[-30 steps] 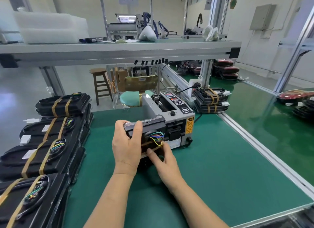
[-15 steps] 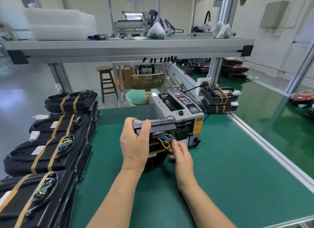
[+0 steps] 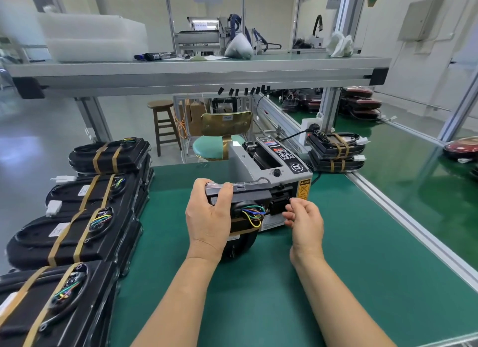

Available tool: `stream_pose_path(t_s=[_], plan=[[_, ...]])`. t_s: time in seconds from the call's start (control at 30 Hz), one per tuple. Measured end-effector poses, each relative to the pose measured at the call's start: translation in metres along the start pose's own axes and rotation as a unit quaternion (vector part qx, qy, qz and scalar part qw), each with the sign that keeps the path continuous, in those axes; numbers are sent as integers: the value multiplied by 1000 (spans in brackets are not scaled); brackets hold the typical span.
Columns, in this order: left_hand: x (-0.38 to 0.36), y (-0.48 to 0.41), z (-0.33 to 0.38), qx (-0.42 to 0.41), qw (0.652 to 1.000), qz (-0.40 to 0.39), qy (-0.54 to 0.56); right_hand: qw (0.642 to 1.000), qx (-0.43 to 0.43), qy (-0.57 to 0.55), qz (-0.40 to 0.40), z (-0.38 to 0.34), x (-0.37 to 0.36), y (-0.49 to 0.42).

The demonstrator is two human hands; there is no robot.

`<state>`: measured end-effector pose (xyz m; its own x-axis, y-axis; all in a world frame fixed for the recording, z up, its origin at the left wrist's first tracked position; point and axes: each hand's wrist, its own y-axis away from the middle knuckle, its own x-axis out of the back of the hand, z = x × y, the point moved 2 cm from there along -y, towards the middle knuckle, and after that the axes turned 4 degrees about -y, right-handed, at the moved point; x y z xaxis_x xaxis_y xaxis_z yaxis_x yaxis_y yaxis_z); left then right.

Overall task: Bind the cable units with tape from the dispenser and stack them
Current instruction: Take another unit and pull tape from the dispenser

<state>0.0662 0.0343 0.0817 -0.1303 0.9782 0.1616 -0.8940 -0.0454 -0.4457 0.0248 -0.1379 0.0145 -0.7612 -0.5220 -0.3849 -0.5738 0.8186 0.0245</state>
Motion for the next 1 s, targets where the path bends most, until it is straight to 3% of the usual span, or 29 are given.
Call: stream_pose_path(t_s=[1.0], plan=[[6, -4, -5, 15, 1000, 2, 12, 999, -50, 13, -2, -11, -7, -2]])
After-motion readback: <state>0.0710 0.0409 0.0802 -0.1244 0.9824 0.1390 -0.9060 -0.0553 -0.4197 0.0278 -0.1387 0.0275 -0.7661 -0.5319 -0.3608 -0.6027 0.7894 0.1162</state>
